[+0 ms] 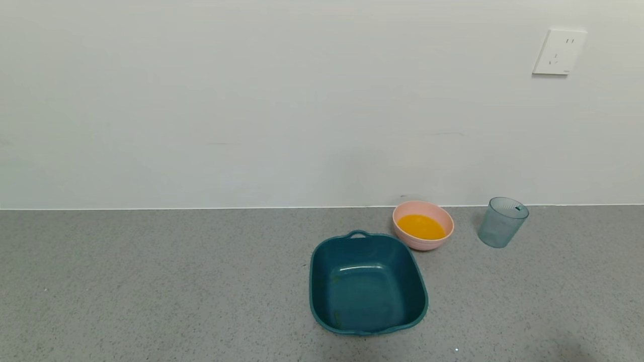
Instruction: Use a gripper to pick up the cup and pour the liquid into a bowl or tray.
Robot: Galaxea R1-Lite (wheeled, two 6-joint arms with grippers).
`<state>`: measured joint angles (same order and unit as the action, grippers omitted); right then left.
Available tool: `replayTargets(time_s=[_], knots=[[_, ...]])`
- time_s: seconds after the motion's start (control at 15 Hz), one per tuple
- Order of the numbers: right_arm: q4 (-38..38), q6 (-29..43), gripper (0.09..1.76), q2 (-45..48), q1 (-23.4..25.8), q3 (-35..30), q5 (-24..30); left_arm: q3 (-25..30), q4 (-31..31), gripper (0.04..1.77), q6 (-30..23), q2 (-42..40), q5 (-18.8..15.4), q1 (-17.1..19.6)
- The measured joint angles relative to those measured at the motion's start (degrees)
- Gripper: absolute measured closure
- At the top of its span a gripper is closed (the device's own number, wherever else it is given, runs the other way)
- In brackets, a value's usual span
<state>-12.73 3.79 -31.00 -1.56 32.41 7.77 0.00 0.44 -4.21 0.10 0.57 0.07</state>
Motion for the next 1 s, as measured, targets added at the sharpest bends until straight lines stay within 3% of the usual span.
replayTargets(time_s=[0.67,1.0], knots=[[-7.6,0.0,0.15,14.1,-0.2,-1.0,-0.7,0.0,0.0,0.09,0.0,0.0,0.0,0.0],[-8.5,-0.1,0.15,23.1,1.5,-5.9,-1.1,0.0,0.0,0.09,0.0,0.0,0.0,0.0]])
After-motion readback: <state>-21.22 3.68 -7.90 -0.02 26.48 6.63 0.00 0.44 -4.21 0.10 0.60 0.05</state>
